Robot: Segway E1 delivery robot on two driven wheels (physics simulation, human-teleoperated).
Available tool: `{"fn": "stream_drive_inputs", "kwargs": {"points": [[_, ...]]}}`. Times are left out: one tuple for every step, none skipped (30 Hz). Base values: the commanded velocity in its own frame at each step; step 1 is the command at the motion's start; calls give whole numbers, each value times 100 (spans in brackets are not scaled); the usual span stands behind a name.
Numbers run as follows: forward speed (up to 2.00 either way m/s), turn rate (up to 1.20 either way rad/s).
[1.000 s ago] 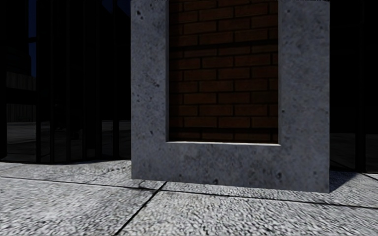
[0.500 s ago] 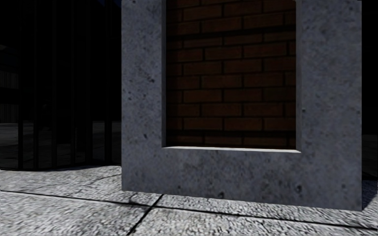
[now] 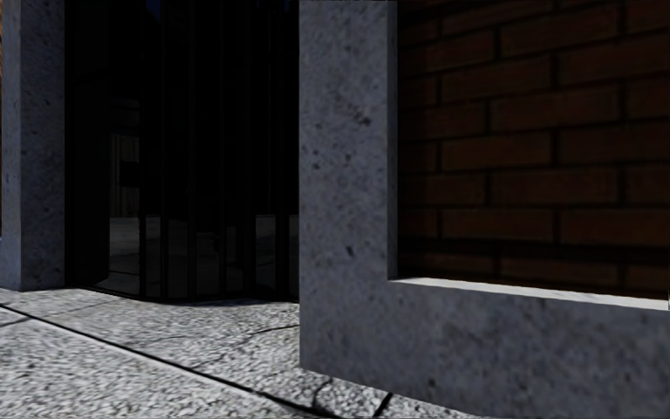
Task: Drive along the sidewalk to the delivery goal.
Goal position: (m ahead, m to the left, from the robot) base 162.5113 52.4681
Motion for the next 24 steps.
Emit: {"fn": "stream_drive_inputs", "kwargs": {"points": [[105, 108], [105, 108], [105, 108], [105, 108], [105, 108], [105, 113], [105, 114], [105, 115], [105, 115], [105, 115], [105, 115], [105, 115], [105, 115], [105, 116], [105, 116], [105, 116], [105, 116], [105, 116], [105, 117], [105, 117], [105, 117], [109, 117], [113, 117], [116, 115]]}}
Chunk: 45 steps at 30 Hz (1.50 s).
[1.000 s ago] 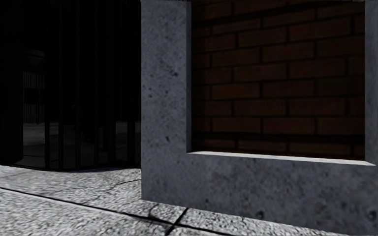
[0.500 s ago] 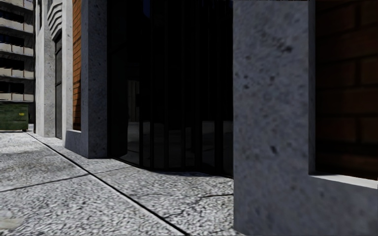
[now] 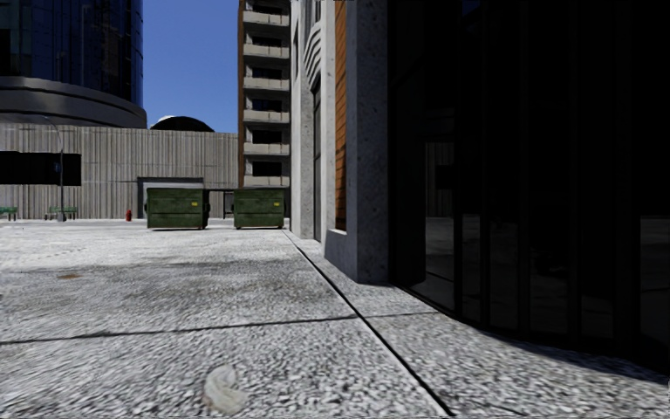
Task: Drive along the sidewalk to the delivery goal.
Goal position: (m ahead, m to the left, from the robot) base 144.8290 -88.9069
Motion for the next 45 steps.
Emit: {"fn": "stream_drive_inputs", "kwargs": {"points": [[116, 115], [118, 101], [124, 0], [124, 0], [132, 0], [136, 0], [141, 0], [141, 0], [145, 0], [150, 0], [162, 0], [162, 0], [169, 0], [172, 0], [174, 0], [174, 0], [176, 0], [177, 0], [177, 0], [177, 0], [177, 13], [177, 23], [177, 23], [177, 33], [177, 37], [177, 38], [177, 38], [177, 39], [178, 39], [179, 39], [179, 39], [180, 39], [181, 39], [181, 39], [183, 39], [184, 39], [186, 39], [186, 39], [187, 39], [189, 37], [191, 36], [191, 36], [192, 36], [192, 36], [192, 36]]}}
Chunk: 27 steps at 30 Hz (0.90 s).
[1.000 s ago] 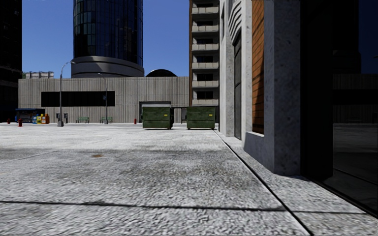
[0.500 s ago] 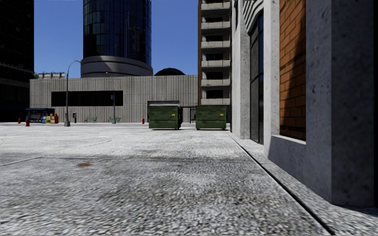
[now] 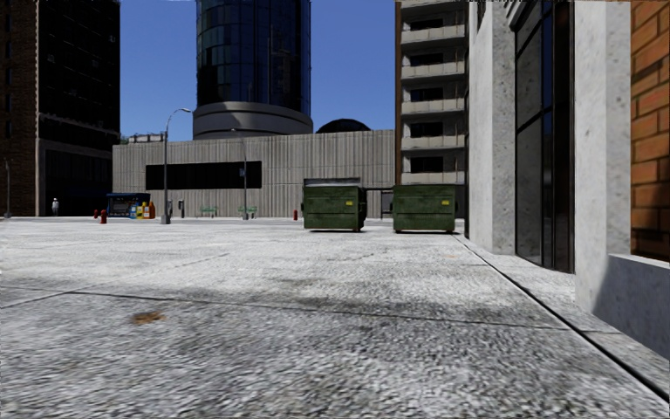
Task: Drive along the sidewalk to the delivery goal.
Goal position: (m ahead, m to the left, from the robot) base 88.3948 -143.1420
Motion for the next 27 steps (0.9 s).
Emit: {"fn": "stream_drive_inputs", "kwargs": {"points": [[193, 36], [197, 36], [198, 36], [198, 36], [198, 36], [198, 35], [198, 35], [198, 35], [198, 35], [198, 35], [198, 35], [198, 35], [198, 35], [199, 35], [199, 35], [199, 35], [199, 35], [199, 34], [199, 33], [199, 31], [199, 31], [199, 27], [199, 22], [199, 7], [199, 7], [199, 0], [199, 0]]}}
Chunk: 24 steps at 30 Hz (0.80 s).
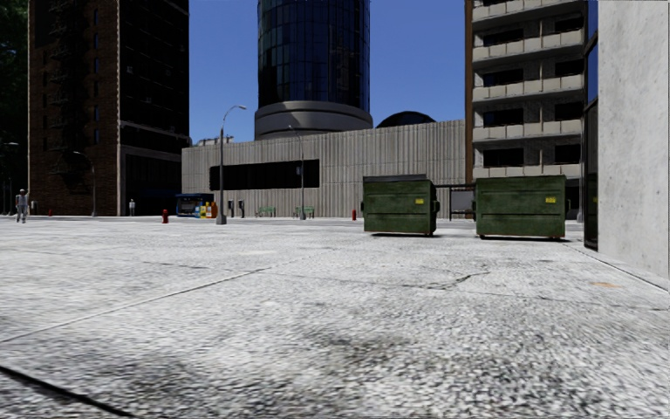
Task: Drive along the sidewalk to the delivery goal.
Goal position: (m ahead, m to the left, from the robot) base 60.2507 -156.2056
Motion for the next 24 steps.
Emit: {"fn": "stream_drive_inputs", "kwargs": {"points": [[199, 0], [199, 0], [199, 0], [199, 0], [199, 0], [199, 0], [199, 0], [199, 0], [199, 0], [199, 0], [199, 0], [199, 0], [199, 0], [199, 0], [199, 0], [199, 0], [200, 0], [200, 0], [200, 10], [200, 10], [200, 22], [200, 26], [200, 28], [200, 0]]}}
